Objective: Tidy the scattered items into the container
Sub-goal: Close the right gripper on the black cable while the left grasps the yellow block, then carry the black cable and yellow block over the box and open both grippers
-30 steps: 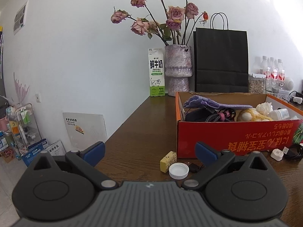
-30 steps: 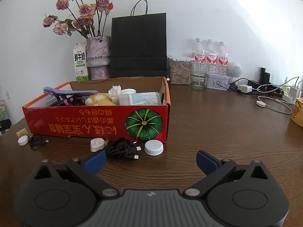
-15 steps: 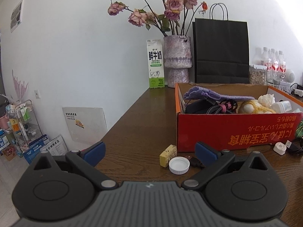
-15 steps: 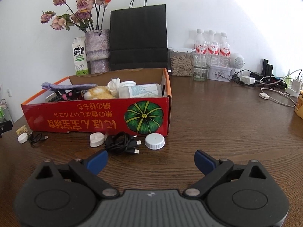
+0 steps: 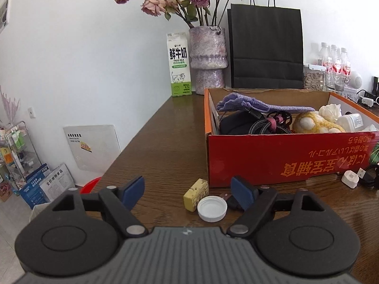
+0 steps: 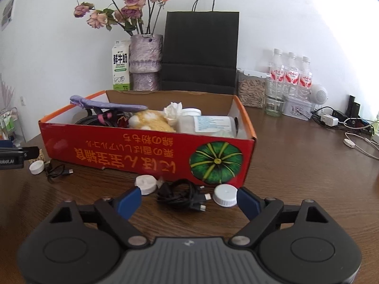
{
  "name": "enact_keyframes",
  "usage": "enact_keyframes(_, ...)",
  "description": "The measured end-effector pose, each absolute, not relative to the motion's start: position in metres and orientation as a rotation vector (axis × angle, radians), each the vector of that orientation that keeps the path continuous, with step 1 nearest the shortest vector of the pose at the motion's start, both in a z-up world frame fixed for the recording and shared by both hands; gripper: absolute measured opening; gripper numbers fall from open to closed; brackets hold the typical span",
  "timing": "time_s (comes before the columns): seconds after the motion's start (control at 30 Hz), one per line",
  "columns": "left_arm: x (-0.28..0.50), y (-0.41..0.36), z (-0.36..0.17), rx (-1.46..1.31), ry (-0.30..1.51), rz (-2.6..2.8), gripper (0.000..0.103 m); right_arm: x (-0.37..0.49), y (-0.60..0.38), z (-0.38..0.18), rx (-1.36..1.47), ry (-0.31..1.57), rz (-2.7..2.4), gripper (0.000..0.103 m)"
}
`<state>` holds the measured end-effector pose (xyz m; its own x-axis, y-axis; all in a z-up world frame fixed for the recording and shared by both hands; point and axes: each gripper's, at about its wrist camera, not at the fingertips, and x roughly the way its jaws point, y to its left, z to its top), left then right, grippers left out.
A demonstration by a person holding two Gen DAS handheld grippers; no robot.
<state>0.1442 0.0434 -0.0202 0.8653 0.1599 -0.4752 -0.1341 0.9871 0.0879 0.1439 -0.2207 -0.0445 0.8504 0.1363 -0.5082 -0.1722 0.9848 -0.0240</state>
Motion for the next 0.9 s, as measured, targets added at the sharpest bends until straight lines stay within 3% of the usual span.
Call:
enact_keyframes(0.2, 0.163, 0.057, -0.026, -0.045, 0.570, 0.141, 0.059, 0.164, -0.215, -0.047, -0.043, 0.582, 0.173, 0.072)
enact_keyframes(0.33, 0.168, 0.068, -0.030, -0.132, 0.599, 0.086, 0.021, 0.173, -0.214, -0.052, -0.040, 0.631, 0.184, 0.056)
enact_keyframes(0.47, 0.164, 0.072, -0.029, -0.160, 0.578, 0.081, 0.021, 0.169, -0.217, -0.052, -0.016, 0.621, 0.203, 0.048)
enact_keyframes(0.6, 0.159, 0.073, -0.027, -0.165, 0.554, 0.091, 0.020, 0.165, -0.218, -0.050, -0.008, 0.593, 0.200, 0.048)
enact_keyframes(0.67, 0.155, 0.072, -0.026, -0.160, 0.539, 0.103, 0.012, 0.161, -0.218, -0.049, -0.014, 0.579, 0.200, 0.047)
enact_keyframes(0.9, 0.129, 0.072, -0.009, -0.166, 0.442, 0.102, 0.012, 0.137, -0.222, -0.030, -0.002, 0.489, 0.224, 0.046)
